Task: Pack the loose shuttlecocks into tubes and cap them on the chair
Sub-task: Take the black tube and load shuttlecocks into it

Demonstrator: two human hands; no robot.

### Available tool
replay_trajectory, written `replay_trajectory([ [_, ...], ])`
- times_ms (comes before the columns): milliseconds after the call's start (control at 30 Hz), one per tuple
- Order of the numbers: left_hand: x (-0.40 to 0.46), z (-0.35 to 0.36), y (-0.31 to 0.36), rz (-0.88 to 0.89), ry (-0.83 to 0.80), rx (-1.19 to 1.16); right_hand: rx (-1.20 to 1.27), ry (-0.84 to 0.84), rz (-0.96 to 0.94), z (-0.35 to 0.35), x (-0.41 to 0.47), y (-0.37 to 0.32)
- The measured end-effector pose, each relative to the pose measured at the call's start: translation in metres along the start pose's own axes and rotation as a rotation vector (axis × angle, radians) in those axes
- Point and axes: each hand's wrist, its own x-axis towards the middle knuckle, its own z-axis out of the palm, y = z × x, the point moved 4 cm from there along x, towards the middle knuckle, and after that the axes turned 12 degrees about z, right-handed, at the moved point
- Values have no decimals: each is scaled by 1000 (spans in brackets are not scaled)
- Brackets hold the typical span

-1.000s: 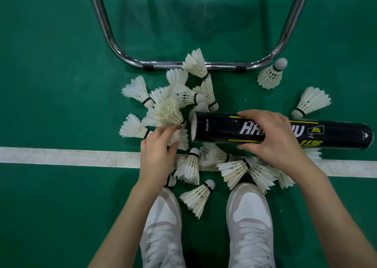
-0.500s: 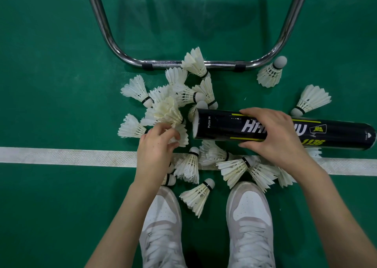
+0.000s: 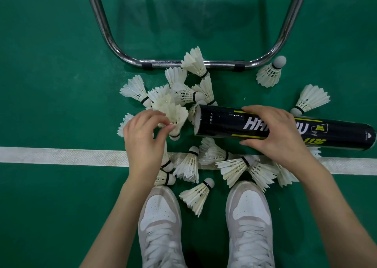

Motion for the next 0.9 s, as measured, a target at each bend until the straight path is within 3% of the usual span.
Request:
replay_trajectory([
  [133,1,-8,8,-280,80,-298,0,-7,6,2,-1,1],
  [333,3,-9,13,-366,178,-486,-8,-15,4,6,-3,2],
  [900,-17,33,37,-457,-138,-841,7,-15,23,6,-7,1],
])
